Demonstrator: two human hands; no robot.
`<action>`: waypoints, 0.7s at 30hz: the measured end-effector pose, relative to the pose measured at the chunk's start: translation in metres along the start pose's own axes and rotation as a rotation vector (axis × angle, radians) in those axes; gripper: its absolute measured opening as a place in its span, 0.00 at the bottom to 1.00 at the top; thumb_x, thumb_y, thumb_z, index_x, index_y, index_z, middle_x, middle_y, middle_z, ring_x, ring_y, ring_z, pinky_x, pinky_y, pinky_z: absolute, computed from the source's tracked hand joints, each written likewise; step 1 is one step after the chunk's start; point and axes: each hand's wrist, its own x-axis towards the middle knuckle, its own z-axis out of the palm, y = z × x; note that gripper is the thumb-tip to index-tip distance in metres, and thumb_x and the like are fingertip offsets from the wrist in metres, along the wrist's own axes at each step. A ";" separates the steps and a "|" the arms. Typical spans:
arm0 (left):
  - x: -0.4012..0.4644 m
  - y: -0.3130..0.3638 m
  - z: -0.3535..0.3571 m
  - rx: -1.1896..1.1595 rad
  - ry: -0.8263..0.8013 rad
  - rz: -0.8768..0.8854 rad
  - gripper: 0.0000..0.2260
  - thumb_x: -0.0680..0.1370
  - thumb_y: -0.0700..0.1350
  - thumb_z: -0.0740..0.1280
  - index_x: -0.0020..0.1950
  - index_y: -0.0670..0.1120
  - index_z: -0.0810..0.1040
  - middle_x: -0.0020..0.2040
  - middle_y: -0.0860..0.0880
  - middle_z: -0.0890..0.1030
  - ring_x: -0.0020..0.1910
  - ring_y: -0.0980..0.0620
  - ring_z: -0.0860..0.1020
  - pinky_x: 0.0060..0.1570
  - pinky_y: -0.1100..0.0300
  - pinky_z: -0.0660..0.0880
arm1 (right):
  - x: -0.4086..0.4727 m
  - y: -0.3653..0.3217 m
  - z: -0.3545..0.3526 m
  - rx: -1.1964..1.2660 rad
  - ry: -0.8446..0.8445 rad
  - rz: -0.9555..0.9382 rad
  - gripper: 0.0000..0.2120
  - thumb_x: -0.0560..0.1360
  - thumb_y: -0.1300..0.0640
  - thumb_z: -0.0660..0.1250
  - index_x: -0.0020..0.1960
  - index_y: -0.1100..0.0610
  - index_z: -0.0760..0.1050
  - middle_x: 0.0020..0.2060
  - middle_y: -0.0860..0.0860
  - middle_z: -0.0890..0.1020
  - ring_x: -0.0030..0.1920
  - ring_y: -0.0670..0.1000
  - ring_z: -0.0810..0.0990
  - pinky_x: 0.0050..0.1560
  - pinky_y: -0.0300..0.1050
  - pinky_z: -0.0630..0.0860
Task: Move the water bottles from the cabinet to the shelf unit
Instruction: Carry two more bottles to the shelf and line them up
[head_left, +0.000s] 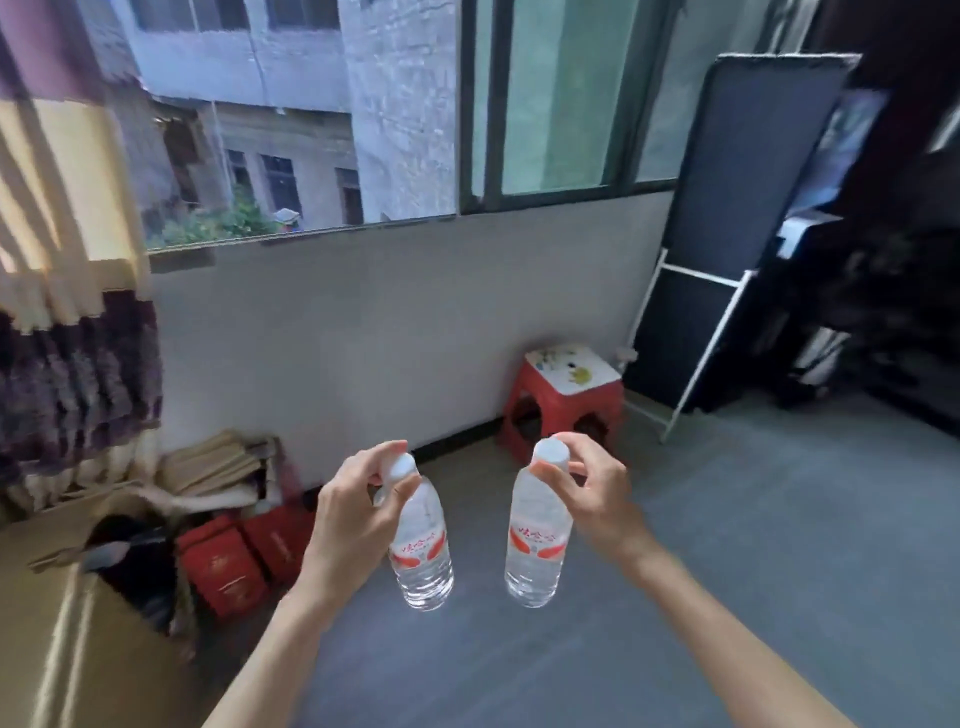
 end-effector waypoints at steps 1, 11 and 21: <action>0.006 0.012 0.026 -0.036 -0.033 0.010 0.14 0.71 0.40 0.71 0.55 0.47 0.78 0.48 0.49 0.80 0.45 0.52 0.78 0.44 0.75 0.69 | -0.002 0.013 -0.024 -0.013 0.044 0.041 0.23 0.62 0.34 0.62 0.47 0.49 0.74 0.43 0.45 0.79 0.46 0.48 0.79 0.47 0.39 0.75; 0.084 0.128 0.267 -0.223 -0.470 0.221 0.11 0.72 0.43 0.70 0.54 0.49 0.77 0.47 0.51 0.81 0.42 0.55 0.78 0.41 0.69 0.72 | -0.004 0.140 -0.215 -0.224 0.453 0.339 0.16 0.72 0.50 0.69 0.54 0.59 0.75 0.43 0.49 0.78 0.44 0.50 0.75 0.49 0.44 0.72; 0.170 0.235 0.496 -0.234 -0.855 0.478 0.12 0.74 0.42 0.68 0.56 0.48 0.75 0.50 0.52 0.78 0.50 0.49 0.76 0.50 0.56 0.73 | 0.053 0.247 -0.365 -0.408 0.664 0.513 0.14 0.73 0.54 0.68 0.54 0.60 0.74 0.47 0.52 0.80 0.47 0.53 0.77 0.49 0.42 0.71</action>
